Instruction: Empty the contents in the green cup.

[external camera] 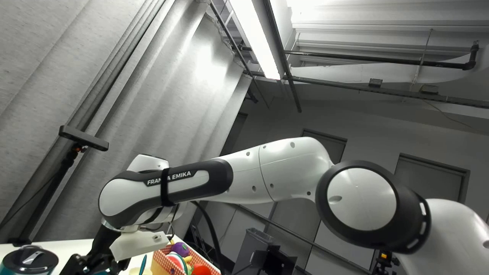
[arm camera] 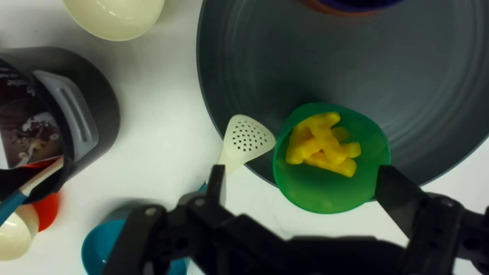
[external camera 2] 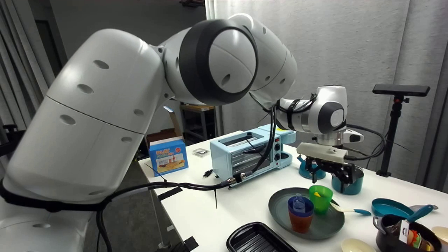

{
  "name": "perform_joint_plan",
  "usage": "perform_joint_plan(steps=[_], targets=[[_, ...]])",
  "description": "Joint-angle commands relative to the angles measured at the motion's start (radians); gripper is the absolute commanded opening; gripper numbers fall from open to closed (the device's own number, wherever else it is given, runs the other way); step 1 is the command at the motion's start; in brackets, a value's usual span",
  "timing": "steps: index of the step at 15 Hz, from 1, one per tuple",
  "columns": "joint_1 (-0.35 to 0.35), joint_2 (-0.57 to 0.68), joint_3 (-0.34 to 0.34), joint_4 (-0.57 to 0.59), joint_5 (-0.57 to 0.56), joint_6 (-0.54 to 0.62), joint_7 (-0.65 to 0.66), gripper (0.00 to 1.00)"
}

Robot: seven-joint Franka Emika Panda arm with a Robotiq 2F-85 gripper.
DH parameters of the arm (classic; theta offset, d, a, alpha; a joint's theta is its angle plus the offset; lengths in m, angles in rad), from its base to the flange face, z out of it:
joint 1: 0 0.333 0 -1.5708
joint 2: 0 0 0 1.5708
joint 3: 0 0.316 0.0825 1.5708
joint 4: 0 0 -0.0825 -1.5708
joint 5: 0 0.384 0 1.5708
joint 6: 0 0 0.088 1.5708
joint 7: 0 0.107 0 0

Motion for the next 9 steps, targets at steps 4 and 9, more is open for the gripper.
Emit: perform_joint_plan(steps=[4,9], targets=[[-0.017,0.03,0.025,0.057,0.027,-0.031,-0.068,1.0],[-0.041,-0.013,0.032,-0.086,0.047,0.044,-0.111,1.0]])
